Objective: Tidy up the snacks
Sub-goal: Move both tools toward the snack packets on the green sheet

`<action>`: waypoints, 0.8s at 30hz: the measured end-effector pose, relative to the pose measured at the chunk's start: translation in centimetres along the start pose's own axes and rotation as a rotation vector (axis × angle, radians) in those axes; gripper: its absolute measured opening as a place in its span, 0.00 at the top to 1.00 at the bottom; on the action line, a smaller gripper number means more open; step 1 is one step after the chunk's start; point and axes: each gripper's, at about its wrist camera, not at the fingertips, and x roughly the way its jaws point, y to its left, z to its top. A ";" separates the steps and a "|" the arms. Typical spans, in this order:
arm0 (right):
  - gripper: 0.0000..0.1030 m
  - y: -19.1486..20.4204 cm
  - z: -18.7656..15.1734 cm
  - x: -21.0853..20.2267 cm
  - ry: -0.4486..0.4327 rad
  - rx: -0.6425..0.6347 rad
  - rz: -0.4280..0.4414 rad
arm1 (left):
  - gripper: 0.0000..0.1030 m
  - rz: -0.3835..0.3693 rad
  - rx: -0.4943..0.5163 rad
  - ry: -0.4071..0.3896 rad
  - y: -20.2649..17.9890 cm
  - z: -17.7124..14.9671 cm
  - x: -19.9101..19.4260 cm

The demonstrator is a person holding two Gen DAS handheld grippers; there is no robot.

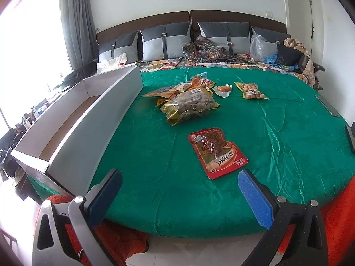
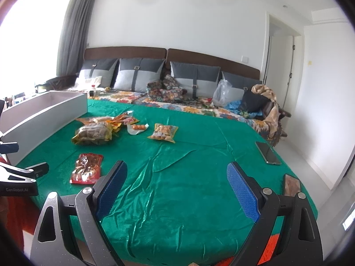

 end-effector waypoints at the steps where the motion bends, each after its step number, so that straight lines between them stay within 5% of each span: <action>1: 0.09 0.0 0.1 0.0 0.001 0.000 0.002 | 0.00 0.002 0.002 -0.001 0.0 -0.1 0.0; 24: 0.09 1.5 -0.7 0.2 0.039 -0.052 0.035 | 0.00 -0.002 0.008 0.121 0.6 -1.5 2.7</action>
